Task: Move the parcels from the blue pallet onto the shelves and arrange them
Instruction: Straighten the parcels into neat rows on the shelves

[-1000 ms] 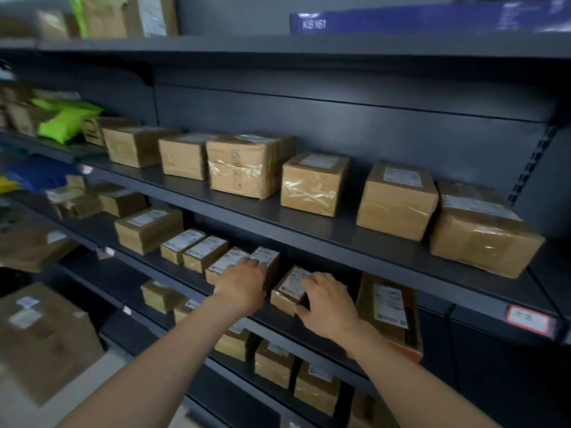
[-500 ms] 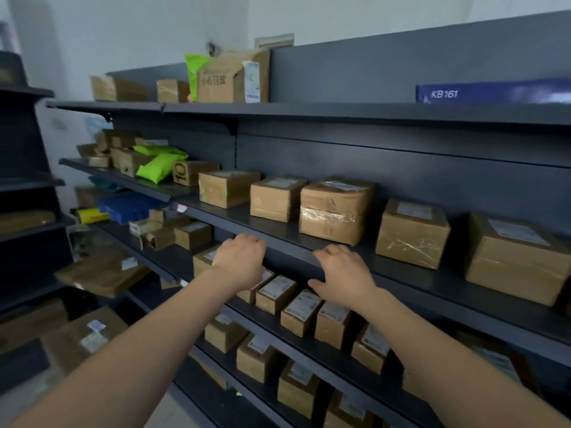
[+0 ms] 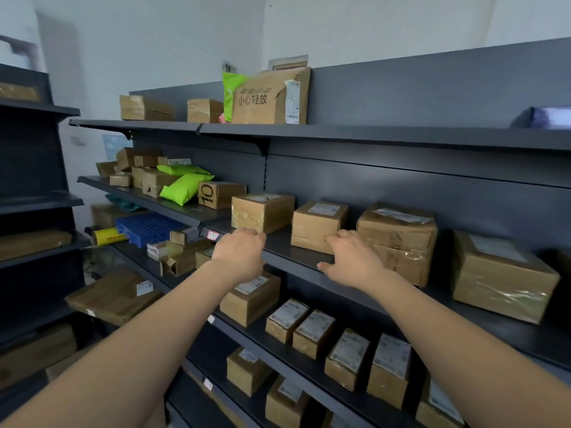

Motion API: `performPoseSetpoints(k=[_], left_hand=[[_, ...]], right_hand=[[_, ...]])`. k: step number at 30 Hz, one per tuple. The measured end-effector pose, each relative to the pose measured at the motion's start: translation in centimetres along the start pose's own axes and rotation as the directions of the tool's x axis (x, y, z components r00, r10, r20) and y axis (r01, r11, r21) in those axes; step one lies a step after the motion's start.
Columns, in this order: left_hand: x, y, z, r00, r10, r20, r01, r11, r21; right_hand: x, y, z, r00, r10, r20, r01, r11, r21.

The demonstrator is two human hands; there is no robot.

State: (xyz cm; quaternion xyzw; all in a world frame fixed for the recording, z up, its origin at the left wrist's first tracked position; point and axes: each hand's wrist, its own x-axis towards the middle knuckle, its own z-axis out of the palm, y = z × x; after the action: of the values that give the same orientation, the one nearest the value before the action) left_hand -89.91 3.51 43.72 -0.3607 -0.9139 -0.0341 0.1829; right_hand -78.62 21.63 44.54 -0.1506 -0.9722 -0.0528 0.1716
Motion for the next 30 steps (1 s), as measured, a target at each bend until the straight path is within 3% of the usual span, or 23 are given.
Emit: performPoseSetpoints(k=[17, 21, 30], left_hand=[[18.5, -8.1, 7.6, 0.996, -0.083, 0.017, 0.083, 0.996, -0.014], [21.7, -10.1, 9.6, 0.995, -0.102, -0.007, 0.101, 0.994, -0.051], [27.3, -13.5, 11.7, 0.988, -0.123, 0.098, 0.144, 0.959, -0.243]], right_hand=[[18.7, 2.2, 6.6, 0.993, 0.113, 0.037, -0.113, 0.994, -0.012], [20.4, 2.6, 8.2, 0.979, 0.175, 0.105, -0.176, 0.984, 0.004], [22.6, 1.7, 9.4, 0.971, 0.231, 0.061, -0.235, 0.969, 0.073]])
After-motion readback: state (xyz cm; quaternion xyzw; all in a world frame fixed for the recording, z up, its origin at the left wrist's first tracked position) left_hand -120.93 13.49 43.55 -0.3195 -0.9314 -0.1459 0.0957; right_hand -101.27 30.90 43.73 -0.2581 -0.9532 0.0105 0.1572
